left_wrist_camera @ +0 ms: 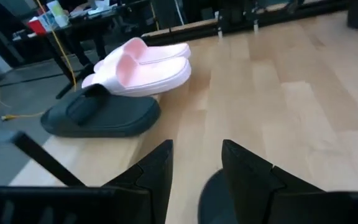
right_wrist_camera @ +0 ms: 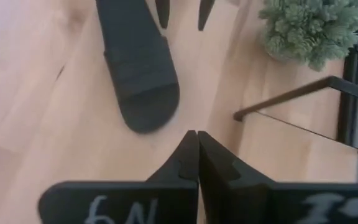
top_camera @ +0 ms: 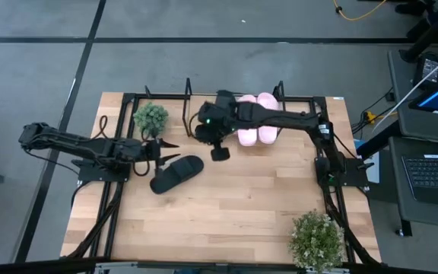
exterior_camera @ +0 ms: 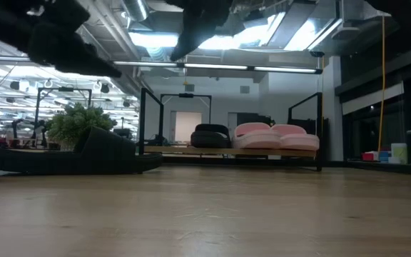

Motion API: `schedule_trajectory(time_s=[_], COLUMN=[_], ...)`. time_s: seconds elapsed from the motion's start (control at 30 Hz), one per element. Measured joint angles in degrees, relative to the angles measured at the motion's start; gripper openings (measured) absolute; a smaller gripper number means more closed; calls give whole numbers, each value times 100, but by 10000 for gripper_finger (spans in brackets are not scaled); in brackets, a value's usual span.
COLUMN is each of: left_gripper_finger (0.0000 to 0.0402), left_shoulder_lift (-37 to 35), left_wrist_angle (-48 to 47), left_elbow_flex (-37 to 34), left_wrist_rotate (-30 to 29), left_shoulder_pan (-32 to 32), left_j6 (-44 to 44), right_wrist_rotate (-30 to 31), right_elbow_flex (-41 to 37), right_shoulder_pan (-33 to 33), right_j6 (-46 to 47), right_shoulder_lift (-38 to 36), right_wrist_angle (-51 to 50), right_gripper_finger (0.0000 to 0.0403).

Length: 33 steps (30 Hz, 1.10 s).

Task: Pick and place slides into the shelf
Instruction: Put the black slides on the shelf

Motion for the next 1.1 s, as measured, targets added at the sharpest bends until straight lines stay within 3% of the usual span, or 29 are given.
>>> schedule_trajectory(time_s=[0.2,0.37,0.57,0.7,1.1], left_gripper_finger=[130,130,130,130,130], left_shoulder_lift=[-772,-1251,-1689,-1844,-1901], left_wrist_angle=[-24,-576,-1061,-1285,-1828], left_elbow_flex=[-424,-471,-471,-471,-471], left_wrist_rotate=[341,369,378,378,379], left_shoulder_pan=[-179,-372,-580,-686,-899], left_j6=[-72,-145,-328,-359,-776], right_wrist_rotate=[15,1,85,367,461], right_elbow_flex=[-1136,-1979,-2276,-2387,-3951], right_shoulder_pan=[298,440,647,766,894], right_j6=[689,1294,1503,1567,2180], right_shoulder_lift=[16,23,16,10,-5], right_wrist_angle=[1499,2834,3592,3766,6539], right_gripper_finger=[0,0,0,0,0])
